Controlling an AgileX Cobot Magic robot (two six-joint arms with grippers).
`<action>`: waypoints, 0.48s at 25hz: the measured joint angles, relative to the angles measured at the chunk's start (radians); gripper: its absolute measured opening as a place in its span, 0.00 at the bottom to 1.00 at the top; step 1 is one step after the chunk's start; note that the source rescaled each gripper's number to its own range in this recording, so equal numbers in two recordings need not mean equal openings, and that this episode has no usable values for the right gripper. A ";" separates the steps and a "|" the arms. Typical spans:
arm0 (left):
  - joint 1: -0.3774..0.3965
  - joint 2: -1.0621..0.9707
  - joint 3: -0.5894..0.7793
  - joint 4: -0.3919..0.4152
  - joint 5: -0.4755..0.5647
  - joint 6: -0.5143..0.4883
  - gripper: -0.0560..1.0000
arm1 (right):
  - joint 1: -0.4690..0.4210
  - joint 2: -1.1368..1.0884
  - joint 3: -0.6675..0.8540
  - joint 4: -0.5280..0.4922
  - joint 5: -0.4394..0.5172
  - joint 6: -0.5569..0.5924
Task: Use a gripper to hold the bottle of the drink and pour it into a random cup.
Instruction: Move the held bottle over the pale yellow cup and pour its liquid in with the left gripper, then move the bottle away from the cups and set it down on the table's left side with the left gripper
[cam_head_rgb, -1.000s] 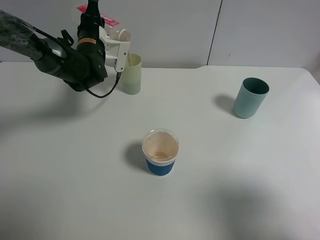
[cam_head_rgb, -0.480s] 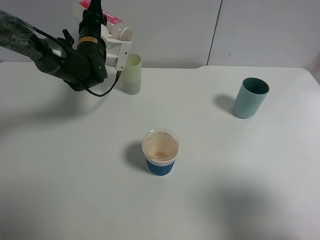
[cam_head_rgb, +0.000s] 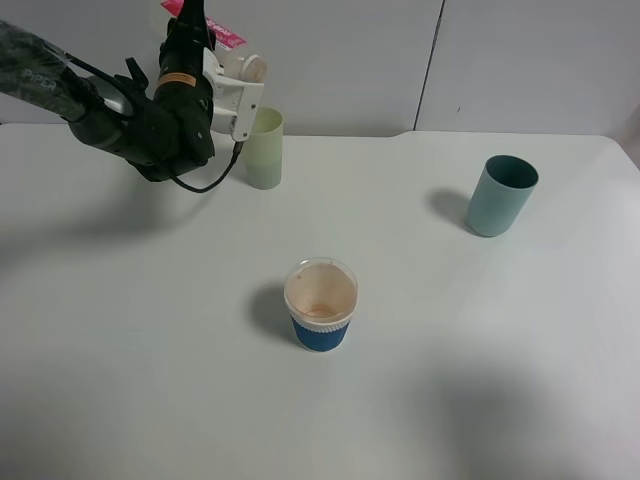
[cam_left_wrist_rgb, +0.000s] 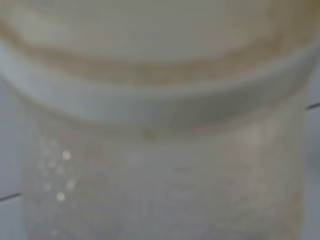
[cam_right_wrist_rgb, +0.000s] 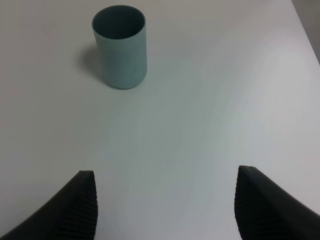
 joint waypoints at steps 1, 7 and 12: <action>0.000 0.000 0.000 -0.016 0.000 -0.003 0.06 | 0.000 0.000 0.000 0.000 0.000 0.000; 0.000 0.000 0.000 -0.145 0.034 -0.040 0.06 | 0.000 0.000 0.000 0.000 0.000 0.000; 0.000 -0.027 0.000 -0.259 0.117 -0.046 0.06 | 0.000 0.000 0.000 0.000 0.000 0.000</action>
